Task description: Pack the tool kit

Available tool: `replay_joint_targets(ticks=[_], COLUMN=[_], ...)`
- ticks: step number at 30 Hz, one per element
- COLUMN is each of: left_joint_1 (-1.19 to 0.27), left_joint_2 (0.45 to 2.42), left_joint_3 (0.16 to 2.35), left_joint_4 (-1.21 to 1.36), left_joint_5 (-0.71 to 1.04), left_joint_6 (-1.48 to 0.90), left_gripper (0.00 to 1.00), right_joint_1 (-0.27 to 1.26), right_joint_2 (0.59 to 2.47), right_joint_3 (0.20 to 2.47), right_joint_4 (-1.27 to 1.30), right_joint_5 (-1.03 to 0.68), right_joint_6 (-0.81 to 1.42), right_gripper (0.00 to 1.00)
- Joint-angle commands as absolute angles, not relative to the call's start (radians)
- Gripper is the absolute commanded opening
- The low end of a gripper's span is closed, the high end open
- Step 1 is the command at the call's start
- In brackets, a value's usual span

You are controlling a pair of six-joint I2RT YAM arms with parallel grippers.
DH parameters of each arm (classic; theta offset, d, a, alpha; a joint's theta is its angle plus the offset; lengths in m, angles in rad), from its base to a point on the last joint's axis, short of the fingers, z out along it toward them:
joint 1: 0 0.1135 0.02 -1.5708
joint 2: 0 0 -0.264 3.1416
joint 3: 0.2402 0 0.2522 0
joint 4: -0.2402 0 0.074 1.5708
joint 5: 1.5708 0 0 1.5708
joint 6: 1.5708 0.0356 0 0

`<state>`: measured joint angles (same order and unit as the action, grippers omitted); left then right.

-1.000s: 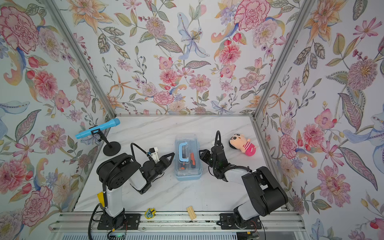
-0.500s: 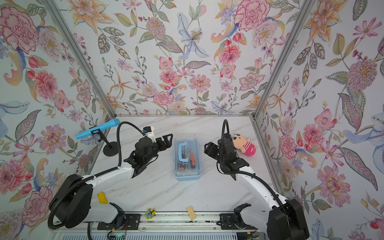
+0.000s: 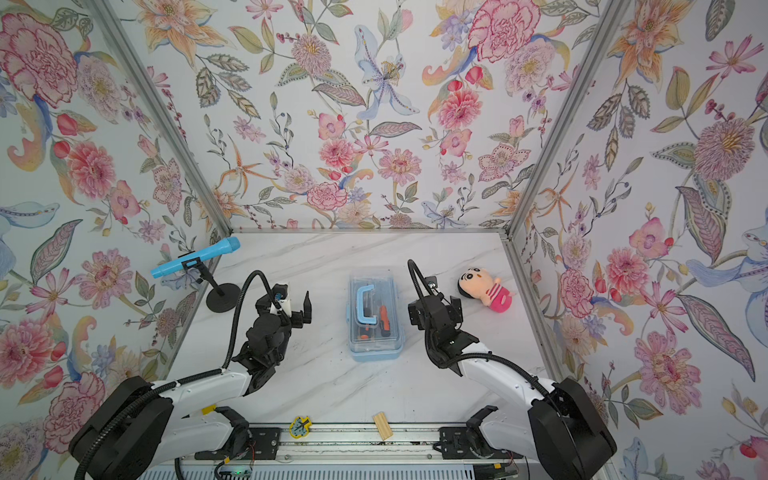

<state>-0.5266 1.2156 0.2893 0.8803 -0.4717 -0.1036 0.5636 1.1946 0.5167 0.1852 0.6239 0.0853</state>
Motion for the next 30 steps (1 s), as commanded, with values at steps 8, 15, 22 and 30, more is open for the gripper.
replay_joint_targets(ticks=[8,15,22,30], left_joint_1=[-0.310,-0.155,0.001,-0.003], left_joint_2=[1.215,1.305,1.579,1.540], left_joint_3=[0.216,0.146,0.063,0.095], left_joint_4=[1.126,1.216,1.645,1.549], left_joint_5=[-0.551,-0.349,-0.103,-0.155], left_joint_6=[0.067,-0.037,-0.086,-0.094], left_gripper=[0.99,0.99,0.99,0.99], right_joint_1=[0.312,0.205,0.097,0.065], right_joint_2=[1.359,1.450,1.578,1.549], right_joint_3=[0.348,0.286,0.259,0.279], right_joint_4=[0.754,1.080,1.225,1.139], right_joint_5=[0.733,0.506,0.256,0.206], right_joint_6=[-0.067,-0.101,-0.059,-0.027], right_gripper=[0.99,0.99,0.99,0.99])
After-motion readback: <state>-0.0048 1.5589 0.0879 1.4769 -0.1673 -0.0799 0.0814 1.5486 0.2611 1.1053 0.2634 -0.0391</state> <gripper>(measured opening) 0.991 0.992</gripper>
